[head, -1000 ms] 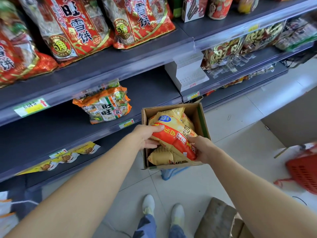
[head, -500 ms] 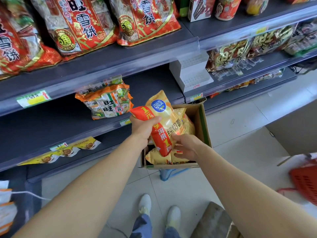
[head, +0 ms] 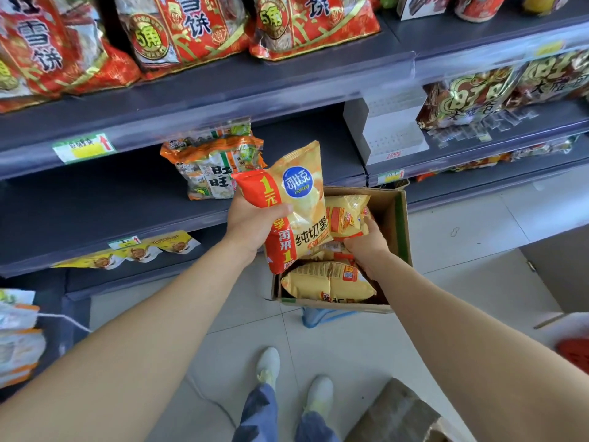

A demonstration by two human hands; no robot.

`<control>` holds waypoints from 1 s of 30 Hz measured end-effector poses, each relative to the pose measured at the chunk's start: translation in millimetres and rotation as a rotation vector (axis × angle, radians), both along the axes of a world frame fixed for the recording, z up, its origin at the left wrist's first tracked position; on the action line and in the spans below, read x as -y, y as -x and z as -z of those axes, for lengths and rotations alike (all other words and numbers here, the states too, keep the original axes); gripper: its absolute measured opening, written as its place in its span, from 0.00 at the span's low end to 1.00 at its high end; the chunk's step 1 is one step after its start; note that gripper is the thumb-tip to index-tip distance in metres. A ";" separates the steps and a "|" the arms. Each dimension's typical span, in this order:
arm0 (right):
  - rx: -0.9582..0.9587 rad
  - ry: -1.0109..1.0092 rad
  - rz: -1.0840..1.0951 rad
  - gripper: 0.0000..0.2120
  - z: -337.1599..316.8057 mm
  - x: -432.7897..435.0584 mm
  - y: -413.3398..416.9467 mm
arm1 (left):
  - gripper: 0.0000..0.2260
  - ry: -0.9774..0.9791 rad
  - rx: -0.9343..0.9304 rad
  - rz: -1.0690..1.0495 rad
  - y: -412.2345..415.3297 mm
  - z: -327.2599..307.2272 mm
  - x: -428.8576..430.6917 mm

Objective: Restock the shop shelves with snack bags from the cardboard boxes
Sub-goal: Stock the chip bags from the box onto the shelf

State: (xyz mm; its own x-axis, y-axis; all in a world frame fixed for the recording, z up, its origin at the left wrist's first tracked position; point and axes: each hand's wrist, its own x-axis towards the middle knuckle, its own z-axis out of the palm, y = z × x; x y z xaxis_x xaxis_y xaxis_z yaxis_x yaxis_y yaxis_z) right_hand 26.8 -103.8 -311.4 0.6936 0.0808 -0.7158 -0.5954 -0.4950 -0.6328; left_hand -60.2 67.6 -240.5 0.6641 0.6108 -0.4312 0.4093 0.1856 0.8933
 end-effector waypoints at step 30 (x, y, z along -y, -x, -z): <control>0.627 0.541 -0.533 0.07 -181.2 -152.7 30.8 | 0.27 -0.035 0.044 -0.136 126.7 -103.9 -175.0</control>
